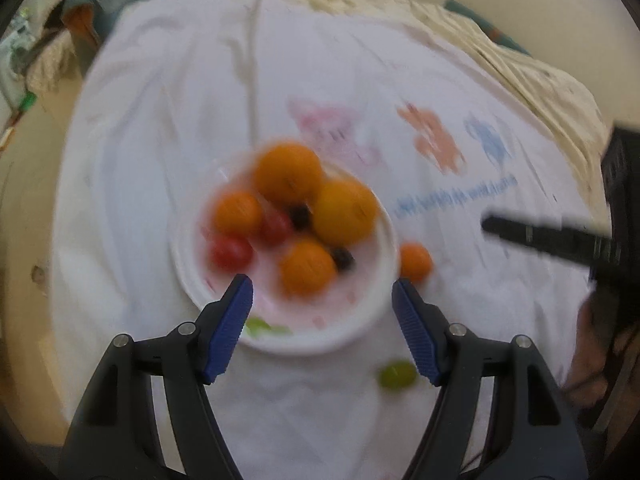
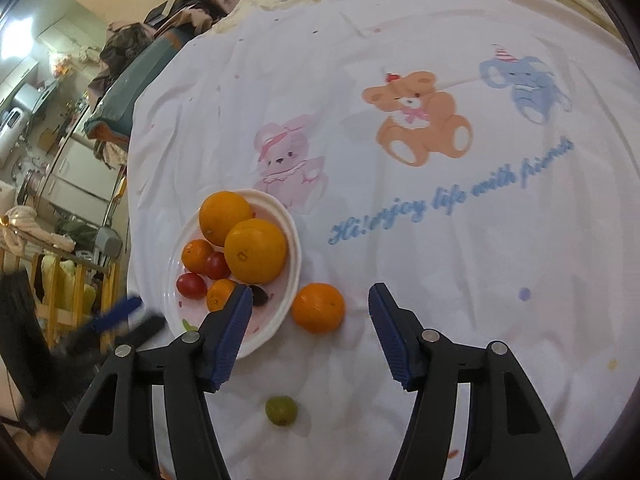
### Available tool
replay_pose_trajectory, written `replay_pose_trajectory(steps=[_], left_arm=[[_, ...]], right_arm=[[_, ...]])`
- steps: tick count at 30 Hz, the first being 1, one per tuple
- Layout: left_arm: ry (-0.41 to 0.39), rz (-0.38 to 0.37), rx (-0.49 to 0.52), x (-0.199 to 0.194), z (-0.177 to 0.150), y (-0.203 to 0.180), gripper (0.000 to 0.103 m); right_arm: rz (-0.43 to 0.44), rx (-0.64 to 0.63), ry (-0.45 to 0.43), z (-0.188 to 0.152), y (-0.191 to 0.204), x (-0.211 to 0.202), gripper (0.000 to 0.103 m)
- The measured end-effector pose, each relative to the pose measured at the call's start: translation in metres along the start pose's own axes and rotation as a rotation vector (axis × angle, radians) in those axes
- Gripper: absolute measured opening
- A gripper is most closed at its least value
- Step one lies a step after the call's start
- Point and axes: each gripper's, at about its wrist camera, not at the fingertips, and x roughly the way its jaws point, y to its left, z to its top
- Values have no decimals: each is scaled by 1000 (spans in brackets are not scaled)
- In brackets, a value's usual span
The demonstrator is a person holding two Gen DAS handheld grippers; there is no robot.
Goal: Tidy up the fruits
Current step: 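Grasp the green round fruit with the left tool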
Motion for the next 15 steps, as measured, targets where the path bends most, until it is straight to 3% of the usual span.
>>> replay_pose_trajectory(steps=[8,13,15], left_arm=[[94,-30,152,28,-54,-44,69],[124,-74,214,47,-63,-63,68],[131,-62,224,55,-62,-67,63]], right_arm=[[-38,76,-7,-6,-25,-12,64],[-43,86,-4,-6,-29,-13,64],[-43,91,-1,-6,-31,-12,64]])
